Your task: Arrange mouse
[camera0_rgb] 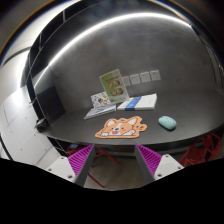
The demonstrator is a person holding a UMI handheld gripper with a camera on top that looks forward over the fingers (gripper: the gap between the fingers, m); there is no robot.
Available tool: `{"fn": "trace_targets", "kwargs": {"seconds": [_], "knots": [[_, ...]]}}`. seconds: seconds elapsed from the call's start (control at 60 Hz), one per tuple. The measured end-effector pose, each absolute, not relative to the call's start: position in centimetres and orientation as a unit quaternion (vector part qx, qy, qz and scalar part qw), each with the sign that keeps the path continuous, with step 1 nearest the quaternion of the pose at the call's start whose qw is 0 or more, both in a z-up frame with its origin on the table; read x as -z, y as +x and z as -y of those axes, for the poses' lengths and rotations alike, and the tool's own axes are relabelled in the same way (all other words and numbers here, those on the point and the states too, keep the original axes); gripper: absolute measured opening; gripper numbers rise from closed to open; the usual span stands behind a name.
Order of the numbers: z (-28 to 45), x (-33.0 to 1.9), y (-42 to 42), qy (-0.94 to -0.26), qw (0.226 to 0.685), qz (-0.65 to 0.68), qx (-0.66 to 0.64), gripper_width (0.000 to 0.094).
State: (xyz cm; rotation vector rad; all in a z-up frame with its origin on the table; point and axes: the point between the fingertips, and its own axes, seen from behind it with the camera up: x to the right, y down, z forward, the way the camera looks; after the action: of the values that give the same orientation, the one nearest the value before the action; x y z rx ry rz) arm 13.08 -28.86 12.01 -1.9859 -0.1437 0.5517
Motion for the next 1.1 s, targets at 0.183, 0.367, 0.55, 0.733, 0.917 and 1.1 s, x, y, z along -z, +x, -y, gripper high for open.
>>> {"fn": "trace_targets", "kwargs": {"seconds": [0.183,0.367,0.55,0.733,0.917,1.1], "knots": [[26.1,-9.2,17.4,-0.840,0.511,0.037,-0.180,0.0830],[19.7,-5.5,25.5,-0.846,0.528,0.006,-0.075,0.0832],[11.2,-1.5,31.4,-0.840,0.542,-0.005,0.007,0.0826],[5.7,1.1,31.9,-0.842,0.540,-0.006,0.003,0.0823],[2.7,1.2,33.8,-0.845,0.533,-0.034,0.005,0.0815],[1.2,1.1,34.2,-0.847,0.531,-0.036,0.004,0.0606]]}}
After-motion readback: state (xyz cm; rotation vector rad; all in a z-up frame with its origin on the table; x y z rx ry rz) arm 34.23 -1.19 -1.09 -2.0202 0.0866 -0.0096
